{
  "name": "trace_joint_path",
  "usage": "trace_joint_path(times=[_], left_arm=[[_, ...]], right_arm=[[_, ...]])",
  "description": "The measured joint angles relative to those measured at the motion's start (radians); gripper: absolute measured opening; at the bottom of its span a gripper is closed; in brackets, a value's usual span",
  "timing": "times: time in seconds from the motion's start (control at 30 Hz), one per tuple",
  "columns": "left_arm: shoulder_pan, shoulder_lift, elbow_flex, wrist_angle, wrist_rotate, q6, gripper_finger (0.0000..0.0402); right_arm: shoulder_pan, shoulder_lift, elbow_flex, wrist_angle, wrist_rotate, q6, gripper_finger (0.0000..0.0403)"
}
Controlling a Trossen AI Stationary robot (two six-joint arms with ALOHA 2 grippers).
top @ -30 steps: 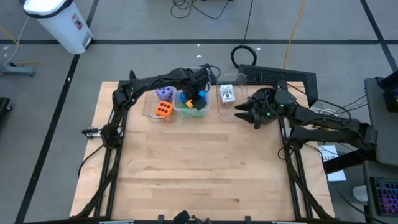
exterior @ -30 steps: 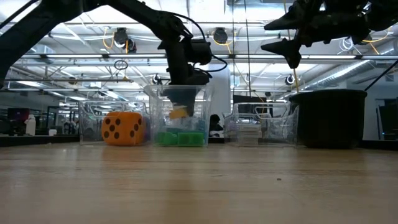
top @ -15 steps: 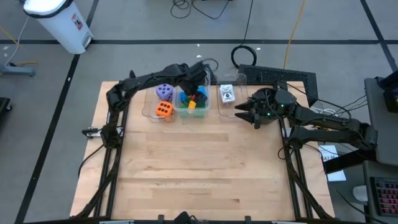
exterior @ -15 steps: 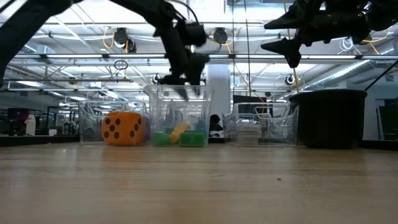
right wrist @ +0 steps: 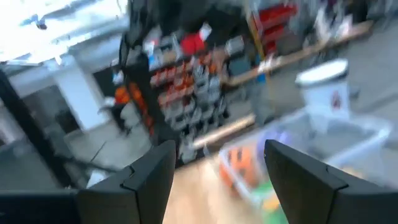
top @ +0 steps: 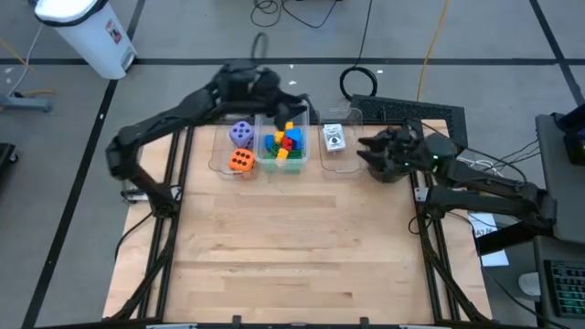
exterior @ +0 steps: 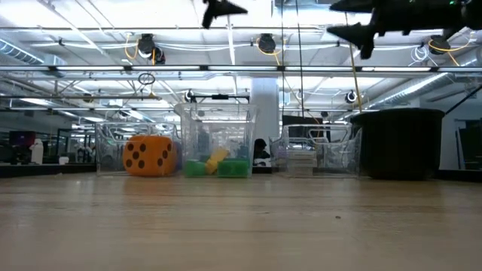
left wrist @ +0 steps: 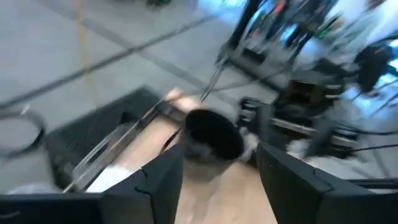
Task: Pick & Place Toys
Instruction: Return to Home Position
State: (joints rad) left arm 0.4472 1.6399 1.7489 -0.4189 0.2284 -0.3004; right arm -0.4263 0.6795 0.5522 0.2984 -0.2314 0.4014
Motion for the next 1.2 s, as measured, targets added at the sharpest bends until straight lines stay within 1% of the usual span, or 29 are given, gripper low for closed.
trace_joint_path(times=[0.1, 0.33, 0.43, 0.5, 0.67, 0.77, 0.9, 1.03, 1.1, 1.17, 1.2], left_arm=[[-0.021, -0.120, -0.133, 0.122, 0.004, -0.011, 0.0192], [-0.054, -0.431, -0.532, 0.399, -0.001, -0.101, 0.0160], [-0.066, -0.561, -0.672, 0.466, -0.001, -0.113, 0.0149], [-0.071, -0.653, -0.755, 0.482, -0.013, -0.129, 0.0142], [-0.070, -0.916, -0.913, 0.505, -0.049, -0.128, 0.0126], [-0.070, -1.049, -0.989, 0.504, -0.066, -0.126, 0.0118], [-0.070, -1.206, -1.098, 0.496, -0.058, -0.127, 0.0109], [-0.070, -1.348, -1.198, 0.500, -0.056, -0.165, 0.0099], [-0.070, -1.409, -1.243, 0.498, -0.042, -0.182, 0.0094], [-0.070, -1.465, -1.280, 0.498, -0.021, -0.183, 0.0091], [-0.070, -1.490, -1.295, 0.497, -0.012, -0.183, 0.0090]], right_arm=[[0.000, -0.081, -0.011, 0.008, 0.043, -0.030, 0.0242], [0.000, -0.336, -0.124, 0.004, 0.205, -0.048, 0.0242], [0.000, -0.451, -0.172, 0.005, 0.274, -0.058, 0.0242], [0.000, -0.524, -0.201, -0.003, 0.323, -0.058, 0.0242], [0.000, -0.651, -0.231, -0.068, 0.414, -0.064, 0.0242], [0.000, -0.678, -0.246, -0.113, 0.453, -0.078, 0.0242], [0.000, -0.668, -0.292, -0.125, 0.509, -0.086, 0.0242], [0.000, -0.664, -0.373, -0.123, 0.519, 0.054, 0.0242], [0.003, -0.664, -0.426, -0.107, 0.500, 0.141, 0.0242], [0.007, -0.663, -0.478, -0.087, 0.429, 0.242, 0.0242], [0.010, -0.659, -0.509, -0.029, 0.392, 0.280, 0.0242]])
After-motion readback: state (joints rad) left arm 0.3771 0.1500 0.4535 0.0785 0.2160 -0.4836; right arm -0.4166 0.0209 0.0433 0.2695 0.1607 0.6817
